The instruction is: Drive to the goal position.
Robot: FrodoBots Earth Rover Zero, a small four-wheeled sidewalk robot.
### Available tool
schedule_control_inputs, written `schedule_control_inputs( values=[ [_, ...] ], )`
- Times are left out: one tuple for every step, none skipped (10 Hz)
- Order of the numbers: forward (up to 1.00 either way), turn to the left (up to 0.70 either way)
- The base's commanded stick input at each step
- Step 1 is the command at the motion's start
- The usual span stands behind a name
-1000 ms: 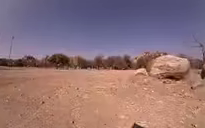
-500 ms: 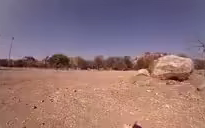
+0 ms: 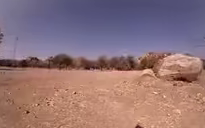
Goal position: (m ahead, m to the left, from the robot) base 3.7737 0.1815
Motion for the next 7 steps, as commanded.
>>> schedule_control_inputs(
  values=[
    [0.50, 0.03],
    [0.50, 0.00],
    [0.50, 0.00],
    [0.50, 0.00],
    [0.50, 0.00],
    [0.50, 0.00],
    [0.50, 0.00]
  ],
)
